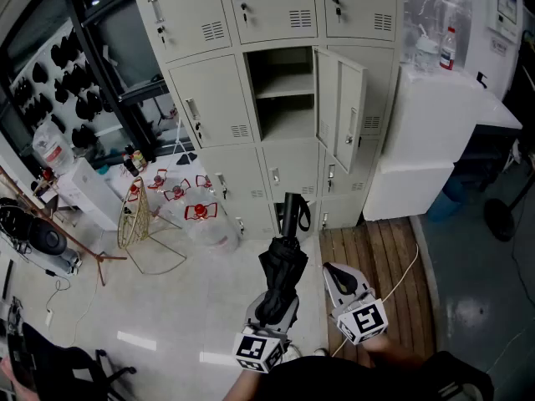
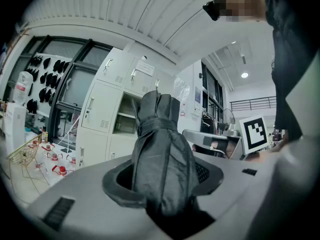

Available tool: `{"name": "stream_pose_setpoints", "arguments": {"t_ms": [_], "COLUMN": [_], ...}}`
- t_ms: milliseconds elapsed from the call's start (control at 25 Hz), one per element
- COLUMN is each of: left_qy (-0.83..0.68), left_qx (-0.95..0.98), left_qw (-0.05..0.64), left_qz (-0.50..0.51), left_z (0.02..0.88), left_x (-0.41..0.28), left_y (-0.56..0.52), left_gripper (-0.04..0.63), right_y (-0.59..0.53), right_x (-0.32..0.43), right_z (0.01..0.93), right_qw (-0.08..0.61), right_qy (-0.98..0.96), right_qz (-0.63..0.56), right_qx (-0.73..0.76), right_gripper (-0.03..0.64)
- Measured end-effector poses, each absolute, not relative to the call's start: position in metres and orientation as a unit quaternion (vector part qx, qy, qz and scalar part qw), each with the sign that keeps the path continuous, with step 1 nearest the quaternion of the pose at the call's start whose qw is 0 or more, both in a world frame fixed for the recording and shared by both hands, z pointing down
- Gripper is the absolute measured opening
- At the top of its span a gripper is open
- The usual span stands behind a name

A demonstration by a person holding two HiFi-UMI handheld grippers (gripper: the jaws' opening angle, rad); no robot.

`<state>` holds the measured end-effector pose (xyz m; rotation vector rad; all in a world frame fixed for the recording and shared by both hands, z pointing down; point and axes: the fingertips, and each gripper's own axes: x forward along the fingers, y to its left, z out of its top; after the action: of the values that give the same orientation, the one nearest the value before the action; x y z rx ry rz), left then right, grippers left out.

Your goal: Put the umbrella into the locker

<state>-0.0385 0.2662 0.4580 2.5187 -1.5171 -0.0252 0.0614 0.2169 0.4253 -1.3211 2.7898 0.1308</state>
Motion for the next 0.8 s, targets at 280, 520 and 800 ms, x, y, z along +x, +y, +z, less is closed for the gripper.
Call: {"name": "stream_pose_setpoints", "arguments": {"t_ms": [280,520,800], "left_qy": [-0.515,-0.512,-0.512], "left_qx": [0.851,0.853,0.854], "left_qw": [0.106,0.102,0.090], "left_qz": [-0.008,-0.012,-0.003], "left_z": [0.459,0.461,0.455], "left_x": [-0.039,-0.049,-0.066], "left_y": [0.265,0.264,0.256], "left_gripper": [0.212,0.212,0.213], "right_y": [0.218,0.222,0.220], "right_x": [0.060,0.054,0.039], "right_z": [0.423,0.415,0.412], "right_qw": [0.029,0.045,0.043], "right_qy": [0.904,0.905,0.906], "right_qz": [0.048,0.050,0.044], "right_qx": [-0.424,-0.421,-0.418], "right_gripper": [-0.002,-0.002,0.000]}}
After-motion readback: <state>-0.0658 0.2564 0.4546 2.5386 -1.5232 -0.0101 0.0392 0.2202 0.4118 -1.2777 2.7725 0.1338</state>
